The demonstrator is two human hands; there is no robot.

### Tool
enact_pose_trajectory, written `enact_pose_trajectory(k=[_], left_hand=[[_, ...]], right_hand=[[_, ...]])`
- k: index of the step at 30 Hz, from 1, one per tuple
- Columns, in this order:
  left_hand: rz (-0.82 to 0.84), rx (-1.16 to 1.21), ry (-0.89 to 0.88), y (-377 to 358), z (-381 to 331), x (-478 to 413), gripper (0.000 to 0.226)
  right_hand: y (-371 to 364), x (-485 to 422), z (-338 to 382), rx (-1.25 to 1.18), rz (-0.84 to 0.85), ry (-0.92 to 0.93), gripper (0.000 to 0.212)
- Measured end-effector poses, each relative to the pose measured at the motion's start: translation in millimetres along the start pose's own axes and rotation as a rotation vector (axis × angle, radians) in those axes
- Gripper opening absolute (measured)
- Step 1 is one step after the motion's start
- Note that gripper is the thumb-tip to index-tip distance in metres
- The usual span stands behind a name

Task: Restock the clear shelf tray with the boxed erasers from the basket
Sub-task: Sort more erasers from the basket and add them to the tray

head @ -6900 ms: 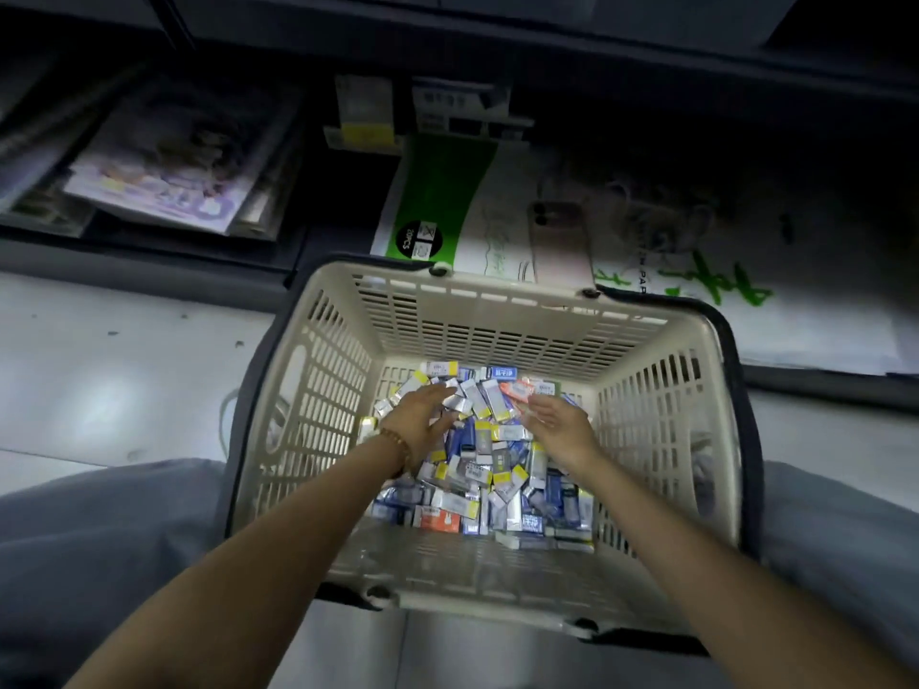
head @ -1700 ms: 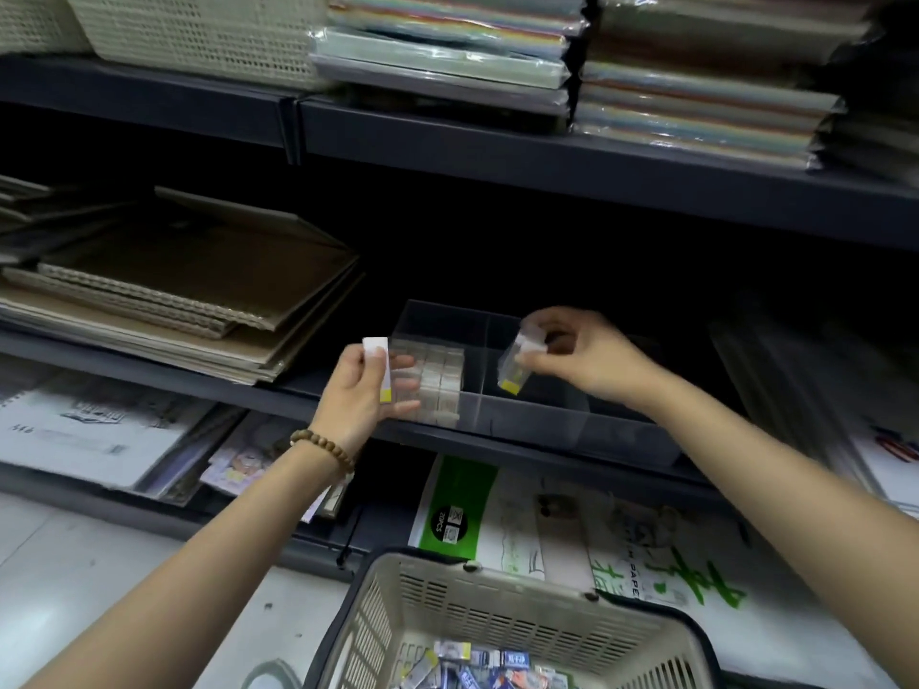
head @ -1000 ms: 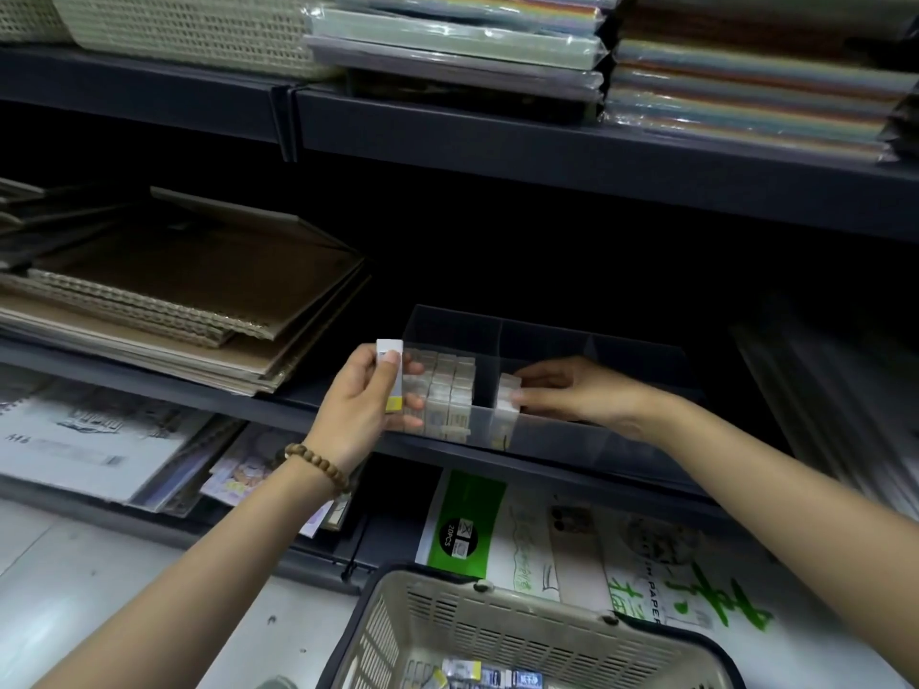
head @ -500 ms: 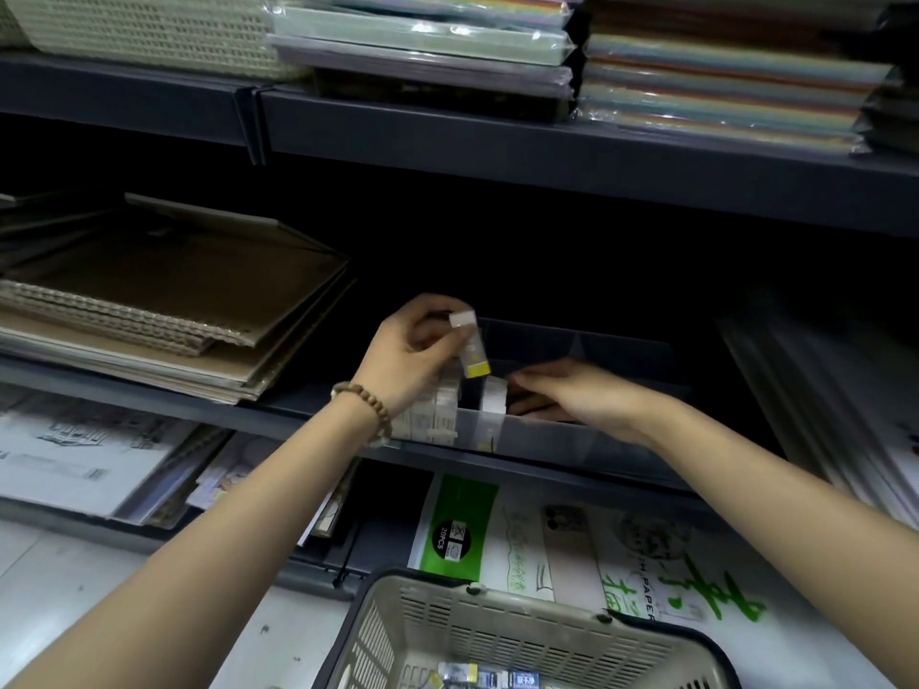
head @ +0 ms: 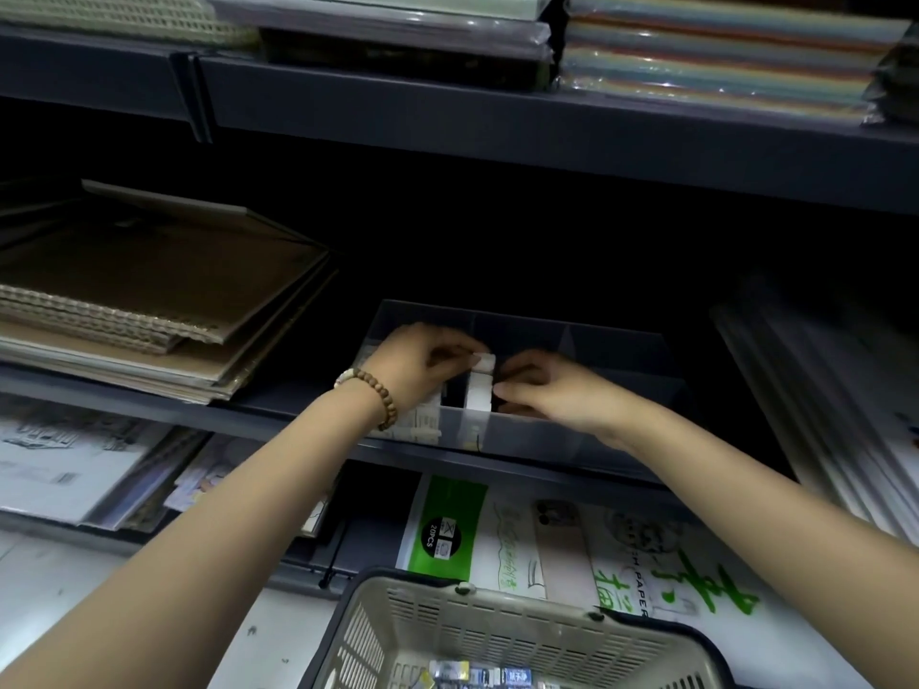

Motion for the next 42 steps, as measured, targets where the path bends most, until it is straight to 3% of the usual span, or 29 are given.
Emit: enact_pose_trajectory(k=[4,6,19,24,26,29,36,42], left_hand=[[0.091,-0.35,-0.011,-11,-6,-3,0.035],[0.1,-0.407,-0.014,-17,-6,2,0.04],[-0.068,-0.286,-0.005,-7,-19,69,0.049],[-0.1,-0.209,-0.005,-27,-30,118,0.05],[-0.073,-0.174,0.008,-54,-26,138,0.054],[0.039,-0.096,0.101,-114,0,166,0.048],[0.389,0.182,0.475,-277,83,233,0.044],[0.497,0.376,0.664,-376,120,257,0.031]], right_hand=[[-3,0,5,0.133,0.009,0.025,0.03],[-4,1,6,0.188,0.027,0.034,0.031],[2,25,11,0.21,-0.038,0.053,0.044],[-4,77,13,0.16,-0.149,0.195,0.039],[-20,98,-7,0.067,-0.119,0.196,0.034],[-66,114,-69,-0.073,-0.024,0.095,0.03],[-200,138,-268,-0.129,0.217,-0.388,0.04],[-240,159,-387,-0.25,0.112,-0.711,0.035]])
Point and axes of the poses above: each hand's wrist, its own x-axis away from the middle knuckle, its own y-axis out of the back of the hand, z = x × y, the point moved 8 cm from there along -x, towards the middle knuckle, and after that the axes turned 11 degrees about z, right-handed, at the moved point
